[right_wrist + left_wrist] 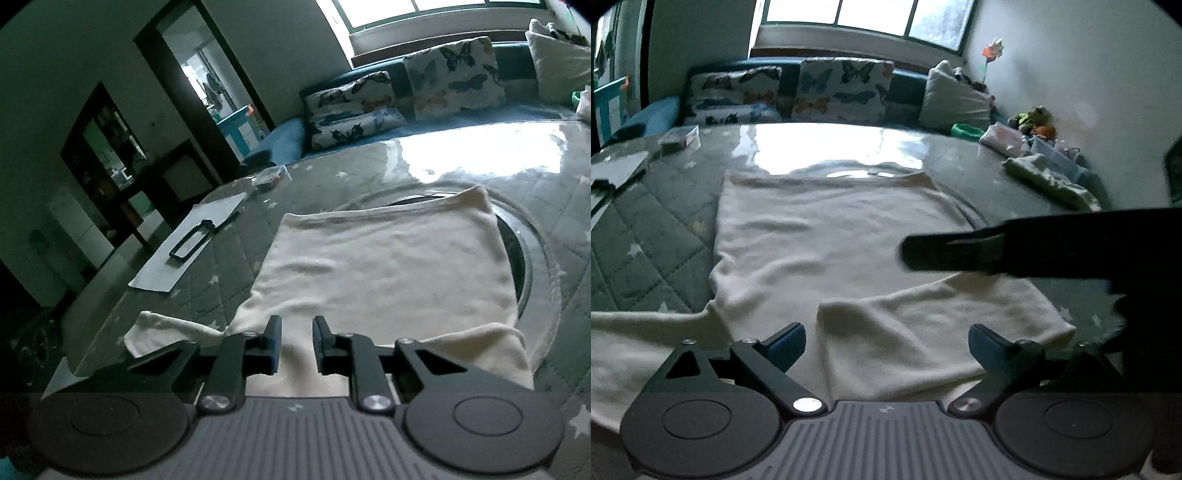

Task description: Fold clothes

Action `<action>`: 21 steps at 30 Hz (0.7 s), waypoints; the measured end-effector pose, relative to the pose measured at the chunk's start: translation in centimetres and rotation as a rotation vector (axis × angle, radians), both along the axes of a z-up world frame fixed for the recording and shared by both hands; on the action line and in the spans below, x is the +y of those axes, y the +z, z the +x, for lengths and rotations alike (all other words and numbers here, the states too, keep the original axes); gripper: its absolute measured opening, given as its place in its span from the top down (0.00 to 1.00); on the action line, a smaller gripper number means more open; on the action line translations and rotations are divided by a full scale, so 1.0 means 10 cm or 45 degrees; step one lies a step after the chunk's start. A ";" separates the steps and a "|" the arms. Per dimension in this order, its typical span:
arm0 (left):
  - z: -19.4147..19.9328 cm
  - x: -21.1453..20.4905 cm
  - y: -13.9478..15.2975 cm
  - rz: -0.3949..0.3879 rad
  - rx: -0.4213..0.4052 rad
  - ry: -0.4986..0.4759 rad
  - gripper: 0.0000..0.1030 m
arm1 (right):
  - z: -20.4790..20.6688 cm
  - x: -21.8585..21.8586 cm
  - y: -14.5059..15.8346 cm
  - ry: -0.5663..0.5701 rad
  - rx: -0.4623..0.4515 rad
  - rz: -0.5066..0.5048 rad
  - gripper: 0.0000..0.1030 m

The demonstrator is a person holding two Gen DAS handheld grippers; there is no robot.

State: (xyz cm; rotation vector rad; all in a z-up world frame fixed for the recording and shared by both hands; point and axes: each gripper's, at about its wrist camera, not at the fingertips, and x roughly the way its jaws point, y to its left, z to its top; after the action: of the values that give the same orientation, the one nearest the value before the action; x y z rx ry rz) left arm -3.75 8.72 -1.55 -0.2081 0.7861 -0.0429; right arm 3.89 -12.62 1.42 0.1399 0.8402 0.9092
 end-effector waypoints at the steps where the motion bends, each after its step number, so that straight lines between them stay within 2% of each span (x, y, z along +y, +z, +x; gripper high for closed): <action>1: 0.00 0.01 -0.01 -0.002 0.009 0.006 0.08 | 0.01 -0.04 0.01 -0.001 -0.013 -0.011 0.80; 4: 0.00 0.03 -0.04 -0.003 0.026 0.024 0.09 | 0.02 -0.17 0.06 -0.001 -0.064 -0.062 0.67; 9: -0.01 0.13 -0.03 -0.018 0.018 0.077 0.11 | -0.04 -0.53 0.10 -0.030 -0.219 -0.269 0.57; 12: 0.01 0.18 -0.04 -0.002 0.022 0.105 0.13 | -0.05 -0.80 0.00 -0.068 -0.227 -0.370 0.56; 17: 0.03 0.18 -0.08 0.023 0.045 0.099 0.13 | -0.17 -1.16 -0.21 -0.100 -0.175 -0.435 0.56; 21: 0.04 0.10 -0.11 0.075 0.037 0.072 0.23 | -0.26 -1.27 -0.34 -0.118 -0.156 -0.425 0.56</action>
State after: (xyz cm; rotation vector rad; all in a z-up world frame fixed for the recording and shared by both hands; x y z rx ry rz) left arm -3.36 9.68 -2.63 -0.1758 0.8091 0.0370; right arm 1.31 -25.32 -1.96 -0.1646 0.8523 0.6733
